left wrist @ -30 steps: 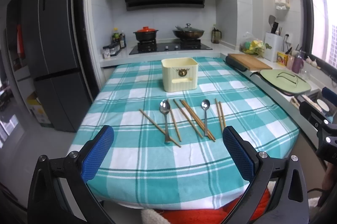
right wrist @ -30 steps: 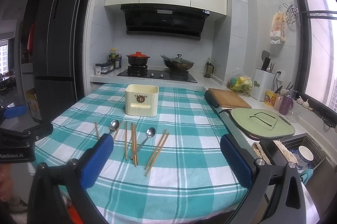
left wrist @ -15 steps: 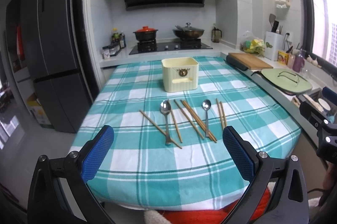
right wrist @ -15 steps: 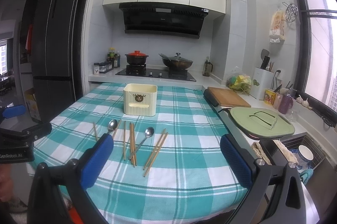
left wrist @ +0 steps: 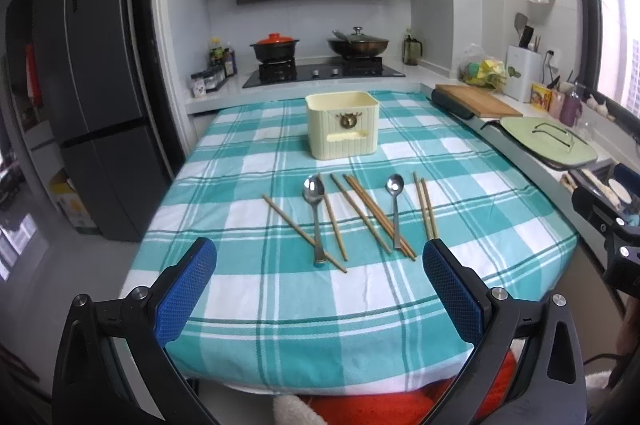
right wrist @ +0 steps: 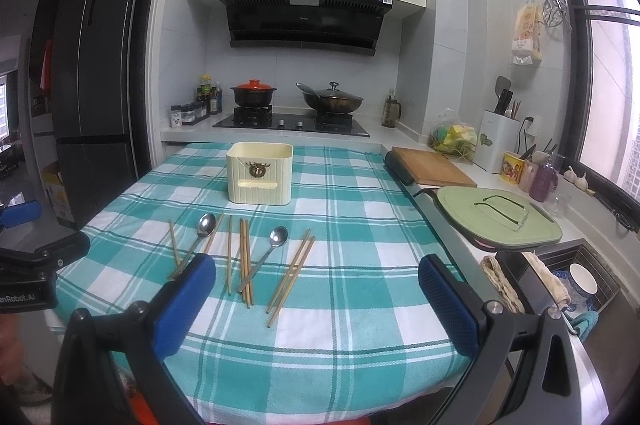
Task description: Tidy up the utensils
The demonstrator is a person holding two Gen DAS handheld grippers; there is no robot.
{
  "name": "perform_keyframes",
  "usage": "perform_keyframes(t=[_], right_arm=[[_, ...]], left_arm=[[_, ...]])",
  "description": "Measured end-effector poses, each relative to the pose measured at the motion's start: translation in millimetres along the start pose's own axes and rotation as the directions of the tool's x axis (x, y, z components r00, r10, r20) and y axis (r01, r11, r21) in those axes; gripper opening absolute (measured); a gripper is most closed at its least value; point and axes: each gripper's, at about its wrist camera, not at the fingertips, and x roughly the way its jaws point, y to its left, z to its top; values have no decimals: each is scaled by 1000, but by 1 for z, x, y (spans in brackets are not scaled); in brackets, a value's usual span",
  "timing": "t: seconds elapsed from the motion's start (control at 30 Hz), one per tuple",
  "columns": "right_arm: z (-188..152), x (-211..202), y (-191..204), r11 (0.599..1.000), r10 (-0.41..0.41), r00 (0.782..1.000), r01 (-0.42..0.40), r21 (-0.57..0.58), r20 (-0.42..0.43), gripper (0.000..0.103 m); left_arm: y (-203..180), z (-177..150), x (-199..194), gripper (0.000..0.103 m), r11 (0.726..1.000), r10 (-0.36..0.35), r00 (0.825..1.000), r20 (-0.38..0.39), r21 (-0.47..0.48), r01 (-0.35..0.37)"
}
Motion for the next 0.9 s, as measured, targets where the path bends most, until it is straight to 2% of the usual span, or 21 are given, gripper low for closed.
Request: perform_keyframes(t=[0.2, 0.33, 0.43, 0.7, 0.9], right_arm=[[0, 13, -2, 999, -38, 999, 37, -7, -38, 103], [-2, 24, -3, 997, -69, 995, 68, -22, -71, 103], [-4, 33, -3, 995, -90, 991, 87, -40, -98, 103], [-11, 50, -1, 991, -118, 981, 107, -78, -155, 103], [-15, 62, 0, 989, -131, 972, 115, -91, -194, 103]], left_arm=[[3, 2, 11, 103, 1000, -7, 1000, -30, -7, 7], [5, 1, 17, 103, 998, -56, 997, -57, -28, 55], [6, 0, 23, 103, 997, -66, 995, -78, -34, 64], [8, 0, 39, 103, 997, -69, 991, -115, -38, 65], [12, -4, 57, 103, 993, -108, 980, -164, -67, 98]])
